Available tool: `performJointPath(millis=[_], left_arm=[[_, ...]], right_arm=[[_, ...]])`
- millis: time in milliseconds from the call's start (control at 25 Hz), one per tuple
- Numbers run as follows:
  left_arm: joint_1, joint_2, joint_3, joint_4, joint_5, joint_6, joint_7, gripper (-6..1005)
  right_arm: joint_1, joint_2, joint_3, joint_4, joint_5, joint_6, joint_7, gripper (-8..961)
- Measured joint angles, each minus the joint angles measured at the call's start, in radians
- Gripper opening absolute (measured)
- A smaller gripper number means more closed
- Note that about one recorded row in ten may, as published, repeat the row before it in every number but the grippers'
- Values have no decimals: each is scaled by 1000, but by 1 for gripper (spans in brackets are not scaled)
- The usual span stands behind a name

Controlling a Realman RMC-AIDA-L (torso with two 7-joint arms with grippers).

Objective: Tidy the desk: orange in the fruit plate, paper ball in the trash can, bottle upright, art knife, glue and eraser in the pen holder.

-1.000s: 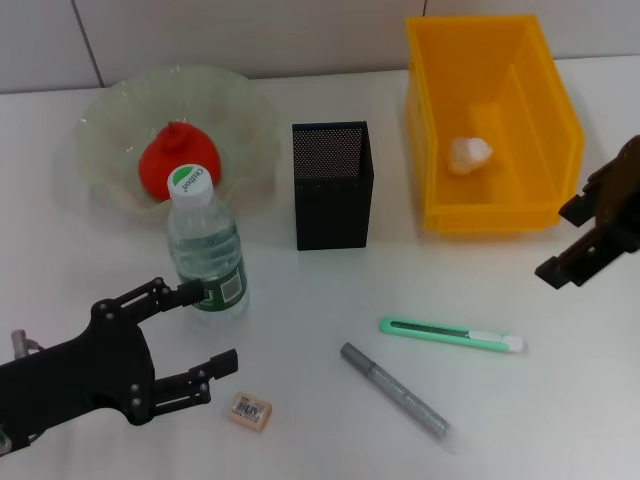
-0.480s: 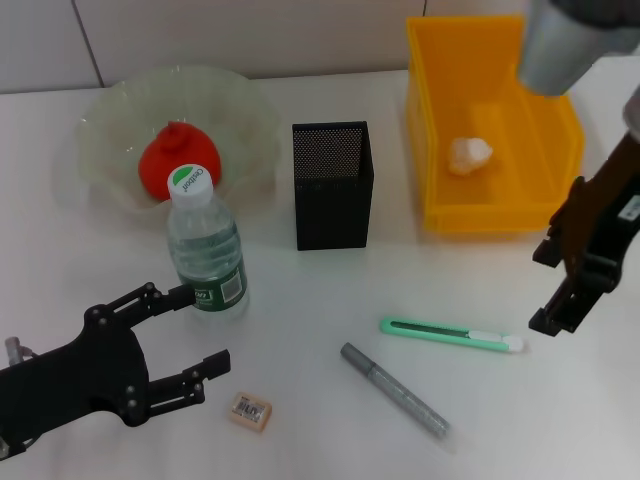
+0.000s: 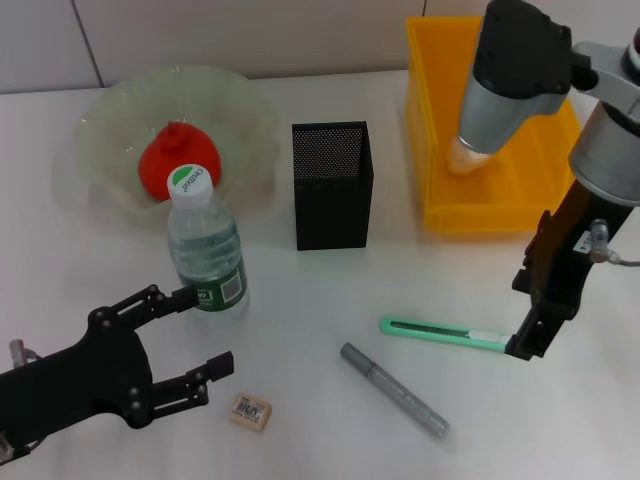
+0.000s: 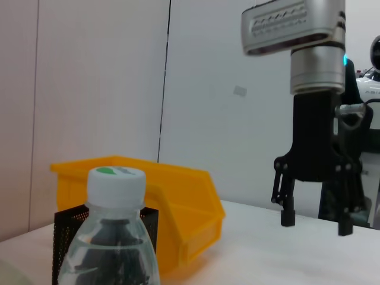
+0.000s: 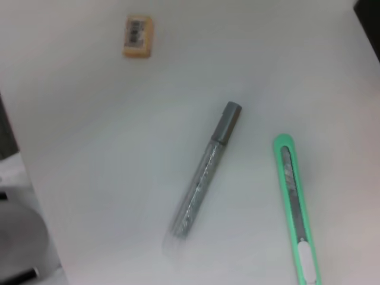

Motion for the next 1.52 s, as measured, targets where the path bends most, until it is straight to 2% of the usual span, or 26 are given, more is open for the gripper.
performJointPath(millis=[160,280,440,600,720,880,1160,1360,1520], left_arm=[[-4,0,-1,-8,0,2,0,827],[-7,-1,-1,-10,-1,0,1,826],[-10,-1,-1,-10,-1,-1,1,826],[-13,-1,-1,-11,-1,-3,1,825],[-15,-1,0,-15,-1,-4,1,824],[-16,-1,-1,-24,-1,-5,7,824],[-19,-1,-1,-33,-1,-14,12,822],[-19,-1,-1,-34,-1,-15,12,822],[-19,-1,-1,-34,-1,-15,12,821]], right_arm=[[1,1,1,47,0,53,153,810],[-2,1,3,53,-2,68,176,810],[-13,1,-12,72,-4,93,167,809],[-39,5,-59,59,3,132,75,809],[-51,5,-101,52,3,187,29,687],[-39,6,-121,75,4,223,18,692],[-39,9,-220,90,42,260,39,692],[-38,9,-238,125,54,289,42,693],[-37,9,-236,152,55,318,44,622]])
